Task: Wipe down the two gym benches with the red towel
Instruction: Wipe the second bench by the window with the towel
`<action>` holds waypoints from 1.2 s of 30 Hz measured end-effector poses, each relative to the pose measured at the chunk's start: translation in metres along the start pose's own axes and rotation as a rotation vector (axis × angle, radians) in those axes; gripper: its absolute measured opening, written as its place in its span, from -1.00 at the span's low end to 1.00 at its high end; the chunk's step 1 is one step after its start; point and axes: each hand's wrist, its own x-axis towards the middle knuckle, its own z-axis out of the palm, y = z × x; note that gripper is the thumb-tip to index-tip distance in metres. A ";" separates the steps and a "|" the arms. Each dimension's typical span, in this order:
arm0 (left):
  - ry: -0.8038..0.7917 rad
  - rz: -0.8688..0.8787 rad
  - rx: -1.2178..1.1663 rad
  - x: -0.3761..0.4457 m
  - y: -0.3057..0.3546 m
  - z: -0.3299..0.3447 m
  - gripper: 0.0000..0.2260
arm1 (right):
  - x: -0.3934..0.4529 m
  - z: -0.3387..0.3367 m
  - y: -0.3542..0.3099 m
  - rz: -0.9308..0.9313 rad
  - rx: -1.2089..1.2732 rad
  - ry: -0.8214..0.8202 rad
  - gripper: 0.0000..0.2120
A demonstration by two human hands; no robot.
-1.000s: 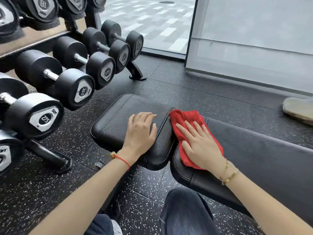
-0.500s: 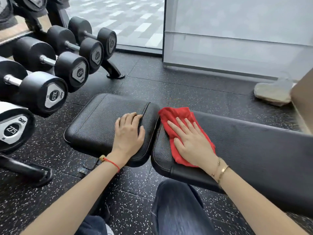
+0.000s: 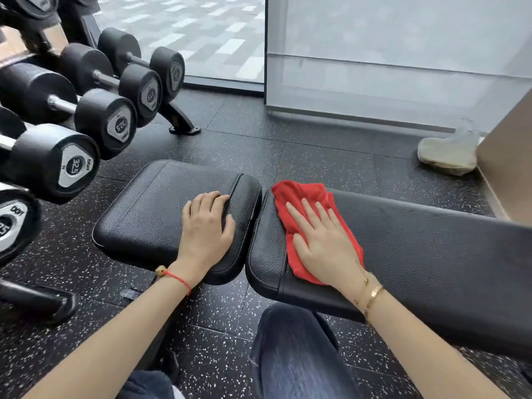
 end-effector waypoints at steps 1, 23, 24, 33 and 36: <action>-0.003 0.003 0.002 0.000 0.001 0.000 -0.57 | 0.012 -0.001 0.004 0.029 -0.018 0.003 -0.43; -0.071 0.230 -0.212 -0.020 0.116 0.019 -0.65 | 0.005 -0.010 0.084 0.307 -0.018 -0.007 -0.43; -0.088 0.219 -0.207 -0.019 0.122 0.022 -0.64 | 0.017 -0.012 0.080 0.310 -0.005 -0.016 -0.43; -0.101 0.158 -0.064 -0.021 0.138 0.039 -0.63 | -0.032 -0.007 0.067 0.094 0.088 0.016 -0.41; -0.098 0.152 -0.054 -0.022 0.139 0.040 -0.62 | -0.042 -0.010 0.096 0.167 0.112 0.014 -0.42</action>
